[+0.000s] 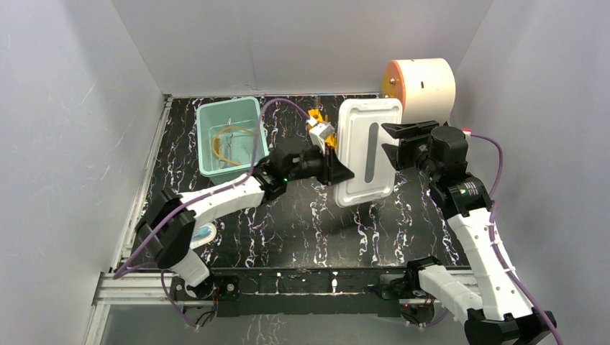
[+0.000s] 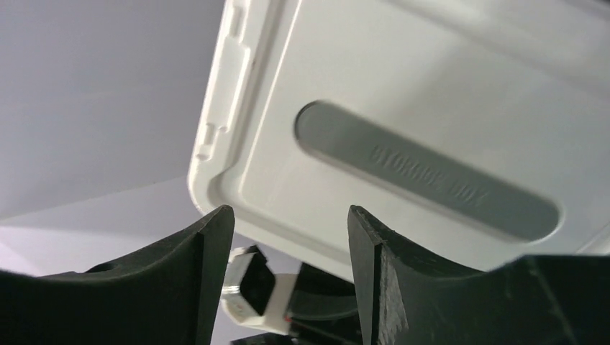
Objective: Organize the chemistry lab equipment
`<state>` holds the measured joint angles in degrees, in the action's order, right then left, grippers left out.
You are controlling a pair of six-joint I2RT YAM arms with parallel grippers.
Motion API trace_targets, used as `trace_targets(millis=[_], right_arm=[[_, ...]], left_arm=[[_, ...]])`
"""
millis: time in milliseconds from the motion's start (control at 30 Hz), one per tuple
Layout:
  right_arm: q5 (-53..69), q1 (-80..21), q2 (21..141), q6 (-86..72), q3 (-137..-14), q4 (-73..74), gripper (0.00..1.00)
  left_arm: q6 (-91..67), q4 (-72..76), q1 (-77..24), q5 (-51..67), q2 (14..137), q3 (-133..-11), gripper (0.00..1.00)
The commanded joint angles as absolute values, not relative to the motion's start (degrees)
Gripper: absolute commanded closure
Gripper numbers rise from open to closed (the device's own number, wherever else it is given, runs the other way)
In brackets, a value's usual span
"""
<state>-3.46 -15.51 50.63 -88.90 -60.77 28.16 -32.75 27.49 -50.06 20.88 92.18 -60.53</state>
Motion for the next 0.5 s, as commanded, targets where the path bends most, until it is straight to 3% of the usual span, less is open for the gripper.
trace_targets(millis=[0,467], right_arm=[[-5.35,-15.71,49.76,-76.37,-65.39,19.19,0.34],[9.74,-15.73,65.95,-45.89,-81.01,14.87,0.35]], left_arm=[[-31.02,22.15,-43.79,33.09,84.04,-64.81,1.00],[-33.82,1.81,-19.70,46.63,80.92,-80.14,1.00]])
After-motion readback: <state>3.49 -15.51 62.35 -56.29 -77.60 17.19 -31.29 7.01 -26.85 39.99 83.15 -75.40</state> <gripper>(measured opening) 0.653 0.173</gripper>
